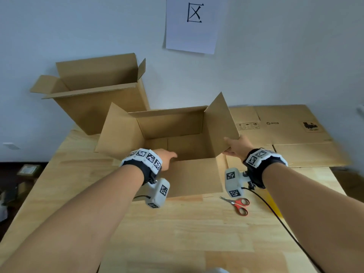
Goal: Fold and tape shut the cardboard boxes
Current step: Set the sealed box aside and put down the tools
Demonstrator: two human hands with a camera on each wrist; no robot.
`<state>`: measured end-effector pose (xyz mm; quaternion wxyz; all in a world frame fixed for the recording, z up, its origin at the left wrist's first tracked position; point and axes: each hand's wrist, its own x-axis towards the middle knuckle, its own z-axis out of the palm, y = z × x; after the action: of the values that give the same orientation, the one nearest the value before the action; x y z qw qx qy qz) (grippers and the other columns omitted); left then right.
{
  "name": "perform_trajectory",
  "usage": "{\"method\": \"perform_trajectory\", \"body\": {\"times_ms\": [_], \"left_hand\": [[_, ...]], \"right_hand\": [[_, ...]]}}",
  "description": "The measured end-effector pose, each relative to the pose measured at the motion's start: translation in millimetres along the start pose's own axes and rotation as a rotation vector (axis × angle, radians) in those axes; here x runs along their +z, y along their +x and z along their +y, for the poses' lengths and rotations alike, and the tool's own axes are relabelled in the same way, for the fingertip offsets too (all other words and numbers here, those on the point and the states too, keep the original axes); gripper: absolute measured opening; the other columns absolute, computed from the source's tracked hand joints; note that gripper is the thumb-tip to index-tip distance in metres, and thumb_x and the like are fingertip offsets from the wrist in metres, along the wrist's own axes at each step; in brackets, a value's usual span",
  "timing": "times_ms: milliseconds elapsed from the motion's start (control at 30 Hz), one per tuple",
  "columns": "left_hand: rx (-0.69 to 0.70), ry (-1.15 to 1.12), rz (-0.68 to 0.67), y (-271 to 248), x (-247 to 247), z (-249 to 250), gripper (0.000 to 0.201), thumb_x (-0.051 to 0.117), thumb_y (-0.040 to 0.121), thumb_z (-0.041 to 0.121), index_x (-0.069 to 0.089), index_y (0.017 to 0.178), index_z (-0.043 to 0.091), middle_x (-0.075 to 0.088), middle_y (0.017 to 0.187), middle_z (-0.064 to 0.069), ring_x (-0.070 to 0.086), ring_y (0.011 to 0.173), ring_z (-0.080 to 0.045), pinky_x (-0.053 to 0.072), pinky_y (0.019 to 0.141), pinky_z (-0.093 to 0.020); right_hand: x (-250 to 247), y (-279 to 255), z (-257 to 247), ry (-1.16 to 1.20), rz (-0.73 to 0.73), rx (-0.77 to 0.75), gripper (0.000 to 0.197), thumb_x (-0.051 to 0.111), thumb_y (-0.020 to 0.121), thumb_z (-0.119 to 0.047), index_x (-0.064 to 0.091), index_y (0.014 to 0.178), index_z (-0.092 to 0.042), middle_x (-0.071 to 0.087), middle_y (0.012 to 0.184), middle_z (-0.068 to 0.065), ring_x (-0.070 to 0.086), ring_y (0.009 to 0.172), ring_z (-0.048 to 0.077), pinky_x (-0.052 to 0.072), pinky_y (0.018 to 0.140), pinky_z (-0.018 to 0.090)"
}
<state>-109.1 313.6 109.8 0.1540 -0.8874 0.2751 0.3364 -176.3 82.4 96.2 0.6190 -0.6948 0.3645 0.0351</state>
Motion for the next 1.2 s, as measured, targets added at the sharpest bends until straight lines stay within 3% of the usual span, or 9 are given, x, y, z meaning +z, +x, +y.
{"method": "perform_trajectory", "body": {"times_ms": [200,333,467,567,667,833,967,1033,1200], "left_hand": [[0.187,-0.137,0.120,-15.8,17.2,-25.2,0.058,0.047,0.097,0.039,0.025,0.149,0.026,0.031,0.154,-0.001,0.037,0.135,-0.022,0.036,0.107,-0.036],[0.211,-0.166,0.044,-24.9,35.2,-49.0,0.071,0.054,0.092,0.049,0.024,0.149,0.020,0.035,0.150,0.000,0.038,0.133,-0.023,0.034,0.106,-0.034],[0.214,-0.230,0.030,-28.1,46.0,-67.6,0.062,0.063,0.087,0.044,0.042,0.137,0.015,0.053,0.130,-0.001,0.052,0.118,-0.023,0.042,0.096,-0.035],[0.175,-0.198,-0.016,-30.6,48.2,-86.4,0.055,0.070,0.082,0.036,0.048,0.129,0.017,0.057,0.124,-0.002,0.056,0.108,-0.021,0.046,0.092,-0.036],[0.074,-0.045,-0.085,-36.6,49.9,-113.6,0.076,0.074,0.079,0.032,0.035,0.143,0.018,0.043,0.141,-0.004,0.048,0.122,-0.024,0.043,0.100,-0.042],[-0.090,0.014,-0.060,-43.8,62.3,-160.9,0.084,0.071,0.083,0.027,0.022,0.151,0.019,0.019,0.157,-0.007,0.031,0.139,-0.029,0.037,0.108,-0.042],[-0.071,-0.191,0.060,-51.1,74.7,-179.3,0.078,0.048,0.092,0.056,0.014,0.153,0.021,-0.003,0.160,-0.001,0.020,0.144,-0.025,0.029,0.112,-0.040],[-0.048,-0.213,0.062,-52.6,82.2,-180.4,0.090,0.053,0.087,0.060,0.007,0.153,0.020,-0.010,0.160,0.001,0.011,0.146,-0.030,0.025,0.114,-0.046],[-0.179,-0.073,0.105,-40.9,90.4,-180.3,0.082,0.057,0.094,0.025,0.001,0.152,0.006,-0.008,0.159,-0.009,0.005,0.146,-0.033,0.011,0.116,-0.047]], "right_hand": [[63.0,-27.8,-22.1,-0.287,-0.376,-0.033,0.040,0.053,0.092,-0.045,0.051,0.109,-0.010,0.063,0.108,0.007,0.068,0.090,0.018,0.055,0.080,0.030],[87.3,-35.5,-48.6,-0.347,-0.144,-0.300,0.033,0.052,0.095,-0.033,0.062,0.116,-0.009,0.068,0.098,0.004,0.065,0.079,0.013,0.054,0.071,0.026],[112.2,-55.6,-73.4,-0.603,-0.136,-0.375,0.029,0.049,0.096,-0.020,0.064,0.113,-0.001,0.069,0.103,0.013,0.066,0.094,0.023,0.052,0.088,0.035],[131.4,-56.8,-77.6,-0.621,-0.146,-0.368,0.030,0.048,0.094,-0.011,0.062,0.113,0.008,0.067,0.098,0.017,0.064,0.090,0.027,0.050,0.082,0.033],[156.8,-48.9,-67.1,-0.502,-0.176,-0.277,0.028,0.049,0.091,-0.001,0.061,0.114,0.008,0.063,0.084,0.012,0.060,0.072,0.021,0.053,0.069,0.029],[211.5,-48.9,-62.6,-0.352,-0.181,-0.191,0.027,0.045,0.092,0.004,0.058,0.115,0.004,0.063,0.098,0.019,0.065,0.090,0.032,0.055,0.086,0.043],[242.5,-41.2,-69.7,-0.389,-0.184,-0.201,0.034,0.048,0.089,-0.002,0.054,0.122,0.005,0.059,0.120,0.022,0.059,0.110,0.037,0.051,0.092,0.047],[255.8,-35.0,-68.3,-0.375,-0.203,-0.193,0.038,0.049,0.090,-0.003,0.051,0.127,0.002,0.055,0.127,0.021,0.056,0.115,0.036,0.050,0.094,0.045],[284.6,-33.6,-62.2,-0.222,-0.177,-0.213,0.032,0.052,0.090,-0.006,0.055,0.121,-0.004,0.066,0.103,0.017,0.066,0.094,0.033,0.055,0.083,0.046]]}}
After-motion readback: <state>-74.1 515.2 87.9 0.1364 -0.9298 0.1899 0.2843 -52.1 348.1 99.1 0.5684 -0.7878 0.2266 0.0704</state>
